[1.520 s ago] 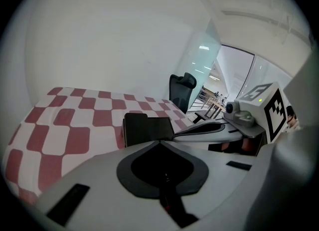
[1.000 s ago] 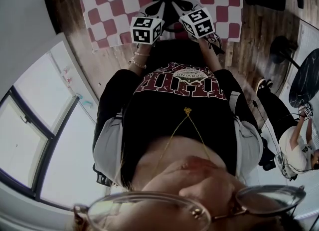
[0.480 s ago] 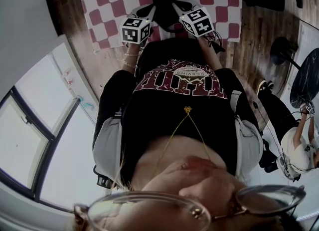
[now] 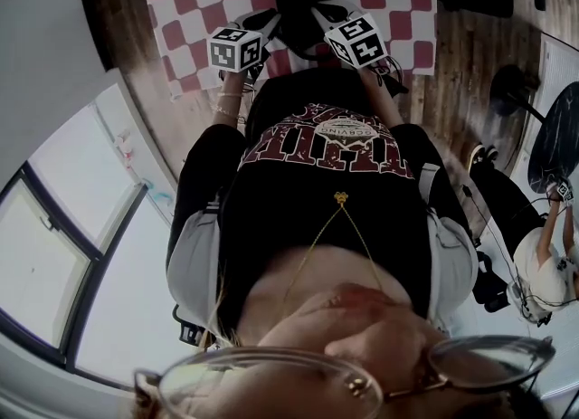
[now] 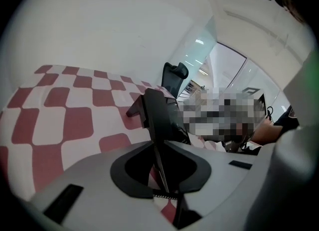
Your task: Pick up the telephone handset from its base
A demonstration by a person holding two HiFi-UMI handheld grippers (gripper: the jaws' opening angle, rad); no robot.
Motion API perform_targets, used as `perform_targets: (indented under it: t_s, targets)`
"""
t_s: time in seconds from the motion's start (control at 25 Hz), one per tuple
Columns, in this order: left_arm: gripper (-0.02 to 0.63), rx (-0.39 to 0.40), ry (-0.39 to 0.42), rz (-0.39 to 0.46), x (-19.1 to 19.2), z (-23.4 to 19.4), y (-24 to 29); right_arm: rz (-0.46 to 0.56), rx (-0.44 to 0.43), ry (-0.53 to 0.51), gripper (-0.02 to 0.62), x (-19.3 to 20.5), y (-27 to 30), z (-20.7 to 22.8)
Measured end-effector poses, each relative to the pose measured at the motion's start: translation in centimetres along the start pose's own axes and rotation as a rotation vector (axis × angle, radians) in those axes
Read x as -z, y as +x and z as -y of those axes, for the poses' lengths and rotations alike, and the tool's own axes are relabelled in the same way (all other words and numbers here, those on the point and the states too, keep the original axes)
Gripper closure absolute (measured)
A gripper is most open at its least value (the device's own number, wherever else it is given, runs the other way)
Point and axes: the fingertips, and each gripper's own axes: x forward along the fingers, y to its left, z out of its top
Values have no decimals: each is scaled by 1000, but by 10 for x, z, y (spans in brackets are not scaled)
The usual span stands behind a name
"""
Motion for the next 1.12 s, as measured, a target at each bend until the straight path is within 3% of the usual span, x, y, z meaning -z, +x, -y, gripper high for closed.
perform_targets:
  t_s: [0.36, 1.12]
  targets:
    - [502, 94, -12, -45, 6, -1, 9, -9, 19, 5, 575, 4, -3, 0]
    - [474, 305, -27, -66, -6, 5, 29, 0, 94, 77, 575, 14, -17, 12]
